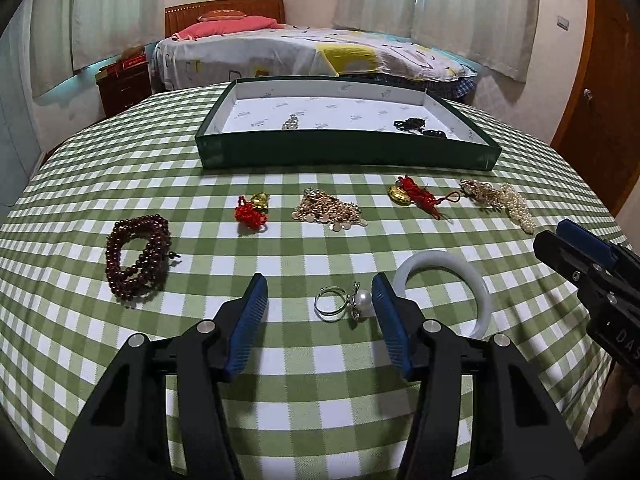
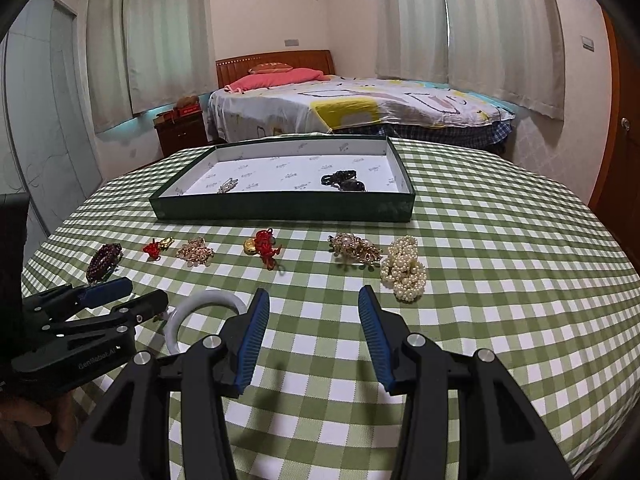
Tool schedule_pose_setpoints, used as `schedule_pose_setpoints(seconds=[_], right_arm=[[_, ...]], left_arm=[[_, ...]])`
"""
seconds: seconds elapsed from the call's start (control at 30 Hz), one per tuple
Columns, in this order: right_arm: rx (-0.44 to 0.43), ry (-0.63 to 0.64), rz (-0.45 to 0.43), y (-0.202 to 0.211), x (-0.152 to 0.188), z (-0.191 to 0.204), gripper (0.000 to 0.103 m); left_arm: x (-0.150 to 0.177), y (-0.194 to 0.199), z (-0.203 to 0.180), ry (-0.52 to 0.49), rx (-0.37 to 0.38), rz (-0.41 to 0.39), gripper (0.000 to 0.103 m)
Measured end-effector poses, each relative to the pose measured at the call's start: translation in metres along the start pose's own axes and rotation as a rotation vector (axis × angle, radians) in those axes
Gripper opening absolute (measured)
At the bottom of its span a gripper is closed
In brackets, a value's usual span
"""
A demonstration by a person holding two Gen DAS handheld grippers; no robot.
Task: Organize jewelry
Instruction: 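Grasp the silver pearl ring with the left tool while the right tool grasps the white jade bangle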
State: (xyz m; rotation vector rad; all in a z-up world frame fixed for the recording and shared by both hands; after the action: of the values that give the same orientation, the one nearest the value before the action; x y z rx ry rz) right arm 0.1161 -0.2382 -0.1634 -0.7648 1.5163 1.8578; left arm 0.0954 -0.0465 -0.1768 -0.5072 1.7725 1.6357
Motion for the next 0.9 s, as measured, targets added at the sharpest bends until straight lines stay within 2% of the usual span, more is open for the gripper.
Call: schedule_pose_setpoints(seconds=[0.3,0.4,0.63,0.9], right_arm=[[-0.011,0.006,0.005,-0.001,0.001,0.004,0.046],[-0.015,0.011,0.006,0.0,0.002,0.007,0.046],[-0.037,0.015,0.017,-0.001,0.004,0.016,0.046],[-0.062,0.054,0.026,-0.005,0.007,0.044,0.063]], left_arm=[[0.005,0.001,0.012,0.013,-0.016,0.025,0.053],[0.006,0.0,0.014,-0.004,-0.024,0.03,0.042],[0.012,0.004,0.029,-0.008,-0.043,0.028,0.03],[0.017,0.01,0.045,0.022,-0.059,0.027,0.028]])
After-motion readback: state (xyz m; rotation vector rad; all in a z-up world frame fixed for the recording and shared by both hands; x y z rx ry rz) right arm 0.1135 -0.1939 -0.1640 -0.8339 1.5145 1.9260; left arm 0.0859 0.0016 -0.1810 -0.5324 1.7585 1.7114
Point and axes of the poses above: each gripper's, at about its wrist camera, not at the fingertips, and y roughly against the way its jaws point, z to its left, x to its underside, the point moved 2 cm from there along -y, roughly the way its jaws point, and after that the axes turned 6 degrees about -y, right-handed, at the moved point
